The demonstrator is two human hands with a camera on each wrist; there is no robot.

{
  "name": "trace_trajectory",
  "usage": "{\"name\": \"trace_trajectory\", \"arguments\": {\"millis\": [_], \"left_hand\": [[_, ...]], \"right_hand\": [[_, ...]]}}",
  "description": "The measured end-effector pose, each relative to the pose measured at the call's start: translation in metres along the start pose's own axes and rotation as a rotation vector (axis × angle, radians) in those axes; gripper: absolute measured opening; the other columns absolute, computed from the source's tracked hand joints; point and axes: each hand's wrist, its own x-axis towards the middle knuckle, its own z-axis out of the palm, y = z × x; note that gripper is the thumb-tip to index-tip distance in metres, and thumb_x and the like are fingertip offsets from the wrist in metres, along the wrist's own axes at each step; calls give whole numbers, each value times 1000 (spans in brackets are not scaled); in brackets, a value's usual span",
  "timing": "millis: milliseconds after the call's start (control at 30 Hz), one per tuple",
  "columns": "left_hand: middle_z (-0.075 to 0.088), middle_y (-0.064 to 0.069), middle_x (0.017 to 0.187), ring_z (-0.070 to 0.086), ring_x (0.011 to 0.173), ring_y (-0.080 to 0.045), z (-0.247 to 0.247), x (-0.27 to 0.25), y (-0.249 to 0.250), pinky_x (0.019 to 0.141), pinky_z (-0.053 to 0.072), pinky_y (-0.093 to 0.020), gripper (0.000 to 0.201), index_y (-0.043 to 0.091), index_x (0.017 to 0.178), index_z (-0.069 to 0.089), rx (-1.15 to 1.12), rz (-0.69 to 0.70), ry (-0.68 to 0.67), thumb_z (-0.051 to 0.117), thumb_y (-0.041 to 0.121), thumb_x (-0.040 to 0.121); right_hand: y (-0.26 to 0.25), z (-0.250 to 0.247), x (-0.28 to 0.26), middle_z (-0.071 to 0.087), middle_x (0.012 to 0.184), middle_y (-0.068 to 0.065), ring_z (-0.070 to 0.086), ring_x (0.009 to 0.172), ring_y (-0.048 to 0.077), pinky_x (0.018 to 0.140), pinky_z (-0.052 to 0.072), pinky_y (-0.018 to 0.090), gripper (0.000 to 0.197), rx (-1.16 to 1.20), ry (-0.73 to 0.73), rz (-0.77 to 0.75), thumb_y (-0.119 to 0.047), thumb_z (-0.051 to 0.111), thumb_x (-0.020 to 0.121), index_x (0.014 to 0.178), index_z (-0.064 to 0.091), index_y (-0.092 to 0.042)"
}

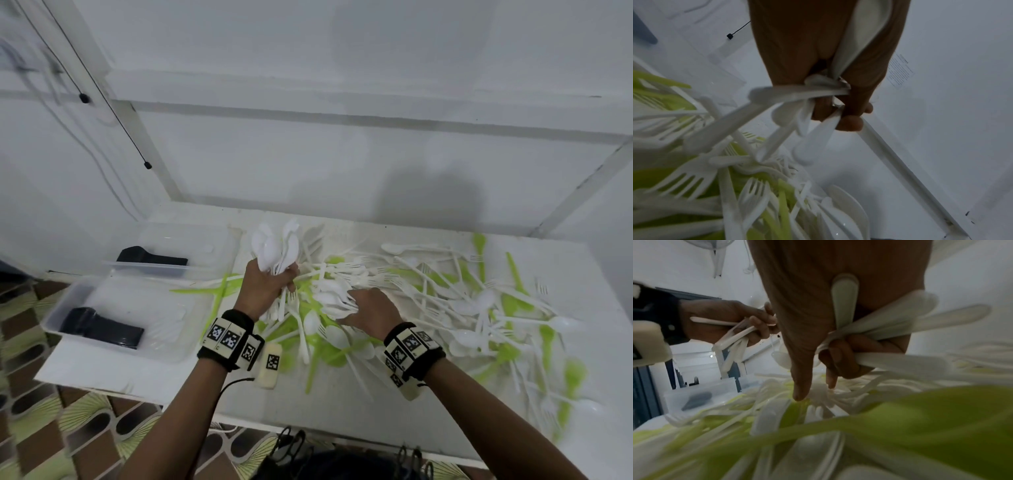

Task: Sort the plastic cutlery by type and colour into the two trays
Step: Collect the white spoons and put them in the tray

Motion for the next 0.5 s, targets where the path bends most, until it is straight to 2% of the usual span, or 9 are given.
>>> {"name": "trace_trajectory", "arguments": {"millis": [67,133,200,267,333,367,400,433,500], "left_hand": [[66,-2,64,55,48,-16,-3,1,-2,47,41,-21,6,-9,85,66,6,2,6,68,-7,89],[66,-10,67,56,50,-19,-4,2,-5,47,41,-21,7,-2,83,68,11,-7,10,70,-4,89],[64,-23,70,56,52,-22,-4,2,-9,48,41,-22,6,1,83,70,17,-15,11,73,1,88],[65,-29,72,56,55,-23,-4,2,-15,51,42,-25,6,3,83,72,37,-20,-2,74,6,88],[66,-24,67,57,55,-22,-4,3,-19,53,43,-26,9,4,82,73,66,-21,-7,75,10,88],[65,-19,63,57,54,-20,-3,2,-21,53,43,-25,10,4,81,72,80,-19,-12,76,11,88],[64,-16,60,57,53,-19,-2,2,-22,54,44,-25,13,3,80,72,98,-15,-19,77,12,88],[62,-16,58,57,53,-18,-1,1,-22,56,45,-25,17,2,78,71,121,-7,-33,77,13,89],[63,-15,57,57,53,-17,3,-2,-21,57,47,-25,23,3,70,68,165,14,-80,80,14,87]], "right_hand": [[-3,-1,-1,60,100,2,55,100,25,73,33,31,46,-45,-7,-9,-54,80,78,96,58,-18],[-5,-2,-1,59,96,-1,56,96,23,71,36,32,44,-64,-8,-17,-52,80,78,89,50,-22],[-3,-2,2,61,92,2,59,93,27,69,36,32,37,-37,1,-21,-45,77,80,89,54,-18],[0,-5,4,62,84,5,58,85,28,70,34,32,36,41,2,-36,-48,73,79,85,59,-15],[0,-10,2,47,65,-4,45,67,20,66,31,33,45,141,32,-106,-47,78,78,66,42,-22],[-1,-12,2,39,61,-6,39,63,18,64,29,34,54,184,70,-134,-41,83,79,63,34,-24],[-2,-14,1,39,60,-6,38,62,16,62,29,35,54,234,121,-144,-36,85,79,63,35,-22],[-2,-17,1,45,61,-4,41,61,14,62,32,34,48,289,167,-143,-33,85,80,65,43,-18],[-2,-23,0,61,70,-4,53,64,9,62,39,25,30,345,240,-126,-32,83,83,80,60,-13]]}}
